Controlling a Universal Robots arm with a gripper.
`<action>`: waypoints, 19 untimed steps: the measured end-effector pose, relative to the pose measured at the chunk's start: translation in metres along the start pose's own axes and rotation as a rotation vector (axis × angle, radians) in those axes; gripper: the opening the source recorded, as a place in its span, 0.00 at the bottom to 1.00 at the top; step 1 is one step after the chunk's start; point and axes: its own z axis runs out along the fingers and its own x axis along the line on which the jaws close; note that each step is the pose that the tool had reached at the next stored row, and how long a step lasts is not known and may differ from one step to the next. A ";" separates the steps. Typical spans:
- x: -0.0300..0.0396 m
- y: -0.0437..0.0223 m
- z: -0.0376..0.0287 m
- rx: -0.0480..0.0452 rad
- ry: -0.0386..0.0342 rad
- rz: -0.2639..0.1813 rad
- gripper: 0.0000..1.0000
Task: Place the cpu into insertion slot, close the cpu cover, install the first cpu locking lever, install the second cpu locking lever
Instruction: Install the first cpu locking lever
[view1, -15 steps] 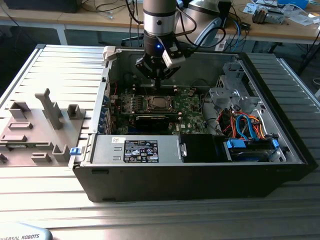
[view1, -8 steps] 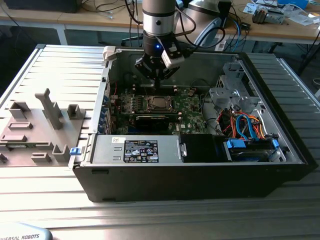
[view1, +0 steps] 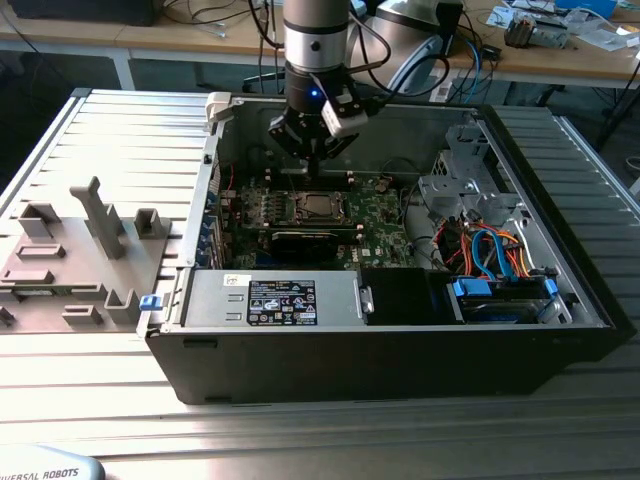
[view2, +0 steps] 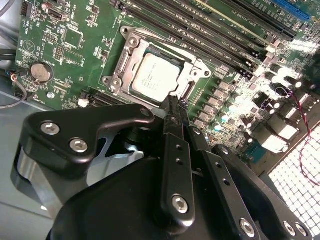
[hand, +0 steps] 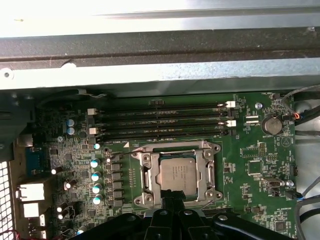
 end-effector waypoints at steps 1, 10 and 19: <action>0.0002 0.0000 0.0000 0.0000 -0.0001 0.000 0.11; 0.0019 -0.0001 0.0003 0.0000 0.0000 0.000 0.11; 0.0044 -0.0002 0.0014 0.0000 0.0000 0.000 0.11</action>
